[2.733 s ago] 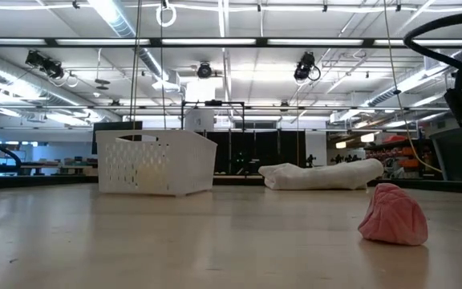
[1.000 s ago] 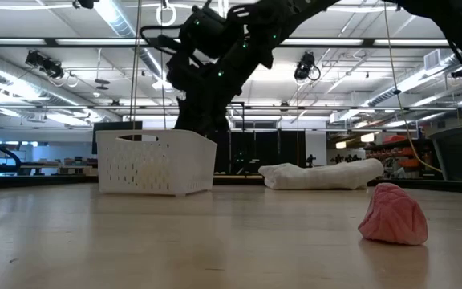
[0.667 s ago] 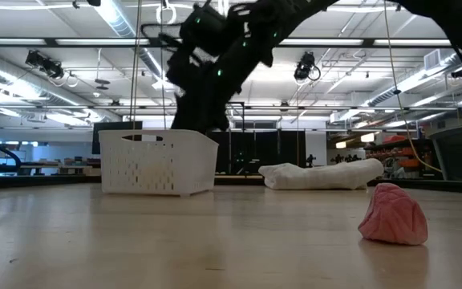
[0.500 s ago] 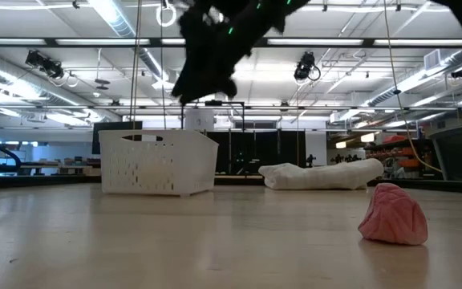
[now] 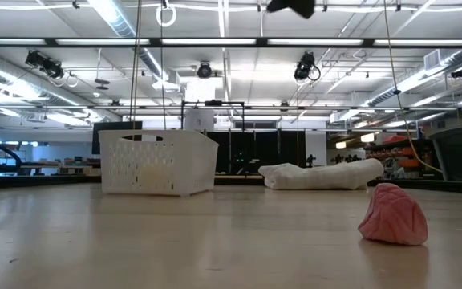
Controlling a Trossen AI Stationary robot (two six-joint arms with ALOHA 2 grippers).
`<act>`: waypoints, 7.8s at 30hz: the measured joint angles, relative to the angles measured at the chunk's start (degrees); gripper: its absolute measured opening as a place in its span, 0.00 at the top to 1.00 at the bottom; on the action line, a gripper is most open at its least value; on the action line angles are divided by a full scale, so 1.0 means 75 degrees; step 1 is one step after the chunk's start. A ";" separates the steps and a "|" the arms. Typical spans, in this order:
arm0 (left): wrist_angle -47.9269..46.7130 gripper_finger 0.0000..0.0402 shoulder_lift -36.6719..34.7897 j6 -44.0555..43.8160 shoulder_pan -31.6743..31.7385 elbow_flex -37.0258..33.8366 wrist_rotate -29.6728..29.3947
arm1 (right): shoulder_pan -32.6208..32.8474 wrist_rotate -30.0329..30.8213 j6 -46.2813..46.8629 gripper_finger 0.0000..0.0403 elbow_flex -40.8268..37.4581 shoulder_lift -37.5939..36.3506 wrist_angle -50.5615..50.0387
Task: Pick and placing Produce into tupperware
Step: Put the left peach into the white basket, then put the strawberry into the white basket
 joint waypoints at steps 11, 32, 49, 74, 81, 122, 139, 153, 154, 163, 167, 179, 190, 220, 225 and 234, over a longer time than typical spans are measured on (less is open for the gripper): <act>-0.0161 0.46 0.1562 0.2245 -0.0328 0.0003 0.1161 | 0.0000 0.0770 0.0323 0.64 -0.0032 -0.0895 -0.0281; -0.0696 0.45 0.2380 0.3654 0.0398 -0.0113 0.2473 | 0.0003 0.0692 0.0465 0.64 -0.0044 0.0050 -0.0719; -0.0850 0.47 0.2389 0.3839 0.0263 -0.1342 0.2501 | 0.0255 0.0692 0.0518 0.64 -0.0044 0.0215 -0.0846; 0.0194 0.51 0.2380 0.3776 0.0469 -0.1230 0.2355 | 0.0242 0.0698 0.0500 0.64 -0.0044 0.0209 -0.0846; 0.0191 0.55 0.2380 0.3509 0.0518 -0.1233 0.2312 | 0.0245 0.0698 0.0503 0.64 -0.0044 0.0209 -0.0846; 0.0031 0.61 0.2366 0.3424 0.0071 -0.1233 0.1389 | 0.0251 0.0698 0.0506 0.64 -0.0041 0.0209 -0.0846; -0.1874 0.91 0.1816 0.3162 0.0576 0.0706 -0.0150 | 0.0251 0.0702 0.0506 0.64 -0.0038 0.0206 -0.1366; -0.2638 0.91 0.0167 0.2946 0.2810 0.1515 -0.2163 | 0.0857 0.1776 0.2694 0.65 -0.0035 0.0200 -0.4803; -0.2638 0.91 0.0151 0.3111 0.3102 0.1521 -0.2185 | 0.0982 0.1780 0.2791 0.65 -0.0035 0.0197 -0.4778; -0.1658 0.91 0.0270 0.5014 0.5471 0.1166 -0.1429 | 0.2447 0.2811 0.3789 0.65 -0.0035 0.0189 -0.4705; -0.1504 0.91 0.0256 0.5281 0.6001 0.0204 -0.0921 | 0.3222 0.3208 0.4512 0.67 -0.0035 0.0189 -0.4705; -0.0345 0.85 0.0240 0.5550 0.6069 -0.1961 -0.0883 | 0.5456 0.4468 0.7068 0.69 -0.0035 0.0189 -0.4703; -0.0106 0.58 0.0239 0.5717 0.6181 -0.1976 -0.1022 | 0.6664 0.3397 0.9179 0.65 -0.0035 0.0189 -0.4702; 0.1335 0.48 0.0239 0.6296 0.6127 -0.1970 -0.1019 | 0.8724 -0.1870 1.6755 0.48 -0.4132 0.0200 0.0727; 0.1419 0.49 0.0239 0.6293 0.6127 -0.1970 -0.1016 | 0.8772 -0.2173 1.6946 0.48 -0.4132 0.0200 0.0537; 0.1422 0.49 0.0239 0.6290 0.6127 -0.1970 -0.1016 | 0.8829 -0.2423 1.6887 0.50 -0.4132 0.0740 0.0645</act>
